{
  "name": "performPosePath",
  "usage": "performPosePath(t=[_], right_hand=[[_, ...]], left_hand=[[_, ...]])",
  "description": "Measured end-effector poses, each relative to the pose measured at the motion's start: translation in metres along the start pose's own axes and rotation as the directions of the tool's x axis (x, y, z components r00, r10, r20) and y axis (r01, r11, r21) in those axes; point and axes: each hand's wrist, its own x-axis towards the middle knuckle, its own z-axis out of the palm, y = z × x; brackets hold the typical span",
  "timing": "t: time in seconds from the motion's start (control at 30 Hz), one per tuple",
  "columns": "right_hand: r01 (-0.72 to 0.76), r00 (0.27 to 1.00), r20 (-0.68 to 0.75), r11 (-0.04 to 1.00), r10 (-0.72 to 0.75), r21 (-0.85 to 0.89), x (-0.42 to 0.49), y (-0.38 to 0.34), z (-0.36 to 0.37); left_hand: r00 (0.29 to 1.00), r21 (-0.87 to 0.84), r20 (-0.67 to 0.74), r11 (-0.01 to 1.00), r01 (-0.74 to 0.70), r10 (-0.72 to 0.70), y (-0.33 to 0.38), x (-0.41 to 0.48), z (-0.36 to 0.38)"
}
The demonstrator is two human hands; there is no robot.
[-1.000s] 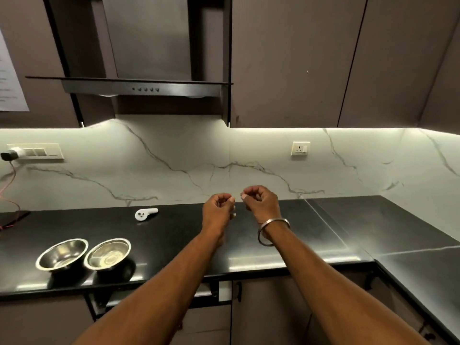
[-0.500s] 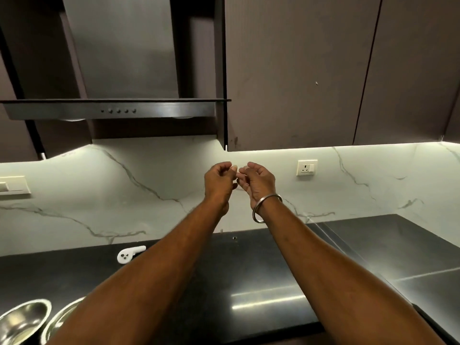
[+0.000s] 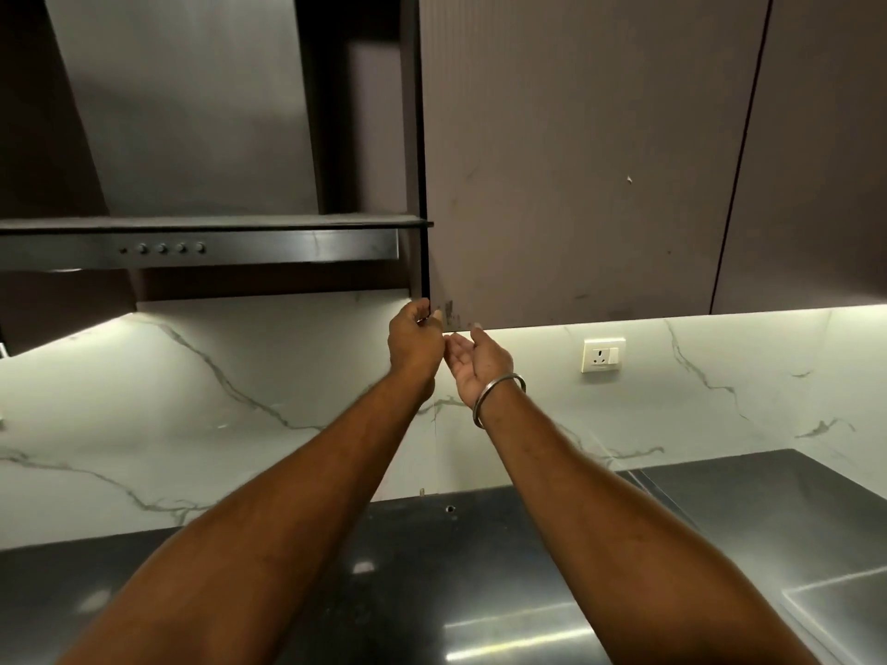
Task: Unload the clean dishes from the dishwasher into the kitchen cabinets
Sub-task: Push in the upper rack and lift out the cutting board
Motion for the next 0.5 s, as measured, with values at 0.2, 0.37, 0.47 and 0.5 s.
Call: performPosePath(t=[0.2, 0.37, 0.47, 0.5], right_hand=[[-0.031, 1.0, 0.003, 0.999, 0.031, 0.012, 0.021, 0.002, 0.002], [-0.064, 0.998, 0.012, 0.998, 0.064, 0.009, 0.023, -0.002, 0.003], [-0.086, 0.996, -0.001, 0.996, 0.086, 0.001, 0.019, -0.003, 0.005], [-0.086, 0.996, -0.006, 0.996, 0.086, -0.001, 0.017, -0.002, 0.005]], left_hand=[[1.0, 0.034, -0.009, 0.999, 0.008, -0.008, -0.001, 0.013, 0.01], [0.998, 0.043, 0.054, 0.999, -0.012, 0.01, -0.006, 0.018, 0.013], [0.997, 0.048, 0.072, 0.999, -0.015, 0.011, -0.003, 0.015, 0.012], [0.997, 0.044, 0.071, 0.999, -0.018, 0.015, -0.002, 0.014, 0.011]])
